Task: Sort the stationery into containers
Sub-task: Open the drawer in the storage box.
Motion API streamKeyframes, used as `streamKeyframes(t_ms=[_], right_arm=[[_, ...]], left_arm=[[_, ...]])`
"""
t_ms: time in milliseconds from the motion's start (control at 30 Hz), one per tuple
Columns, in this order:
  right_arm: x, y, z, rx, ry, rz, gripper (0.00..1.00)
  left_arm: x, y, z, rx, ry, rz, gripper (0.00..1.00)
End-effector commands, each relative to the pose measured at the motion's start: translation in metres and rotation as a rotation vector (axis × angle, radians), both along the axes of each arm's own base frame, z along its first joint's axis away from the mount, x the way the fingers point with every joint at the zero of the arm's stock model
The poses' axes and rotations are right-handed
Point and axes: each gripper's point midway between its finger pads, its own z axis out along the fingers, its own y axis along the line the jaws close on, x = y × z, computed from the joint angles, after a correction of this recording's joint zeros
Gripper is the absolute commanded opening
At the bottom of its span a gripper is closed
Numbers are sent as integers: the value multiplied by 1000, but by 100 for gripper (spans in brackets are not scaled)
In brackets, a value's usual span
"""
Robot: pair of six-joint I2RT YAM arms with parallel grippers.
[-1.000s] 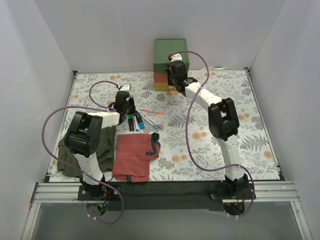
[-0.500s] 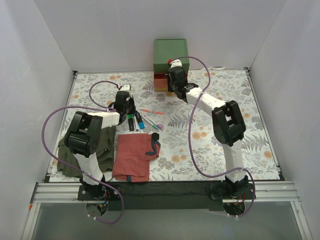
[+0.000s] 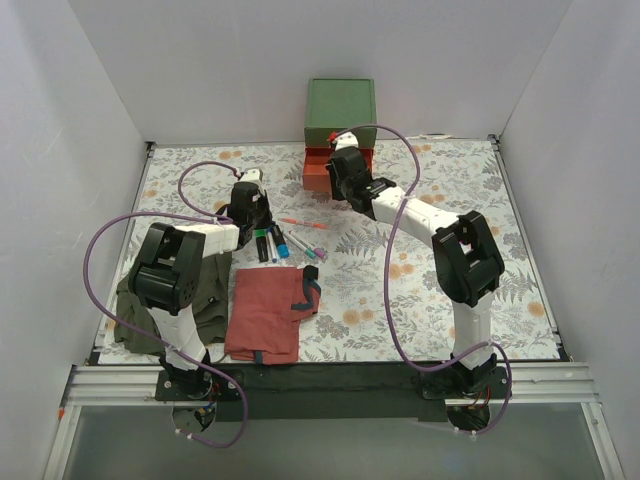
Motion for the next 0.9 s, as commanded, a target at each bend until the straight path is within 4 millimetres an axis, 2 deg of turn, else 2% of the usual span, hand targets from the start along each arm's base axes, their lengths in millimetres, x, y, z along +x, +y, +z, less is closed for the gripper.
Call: streamKeyframes(t_ms=[0, 133, 567, 767, 833, 867], right_arm=[[-10, 2, 25, 36, -32, -25, 1], [-13, 3, 27, 34, -34, -28, 1], [-42, 15, 29, 21, -23, 13, 1], [-45, 17, 23, 17, -11, 17, 1], [-45, 17, 23, 12, -9, 20, 15], [-44, 18, 22, 10, -9, 20, 21]], left_arm=[[3, 0, 28, -25, -61, 2, 1], [2, 1, 28, -20, -59, 5, 1], [1, 0, 28, -26, -59, 0, 1], [2, 1, 29, -22, -63, 2, 3], [2, 1, 29, -19, -62, 2, 10], [2, 0, 29, -20, -60, -2, 21]])
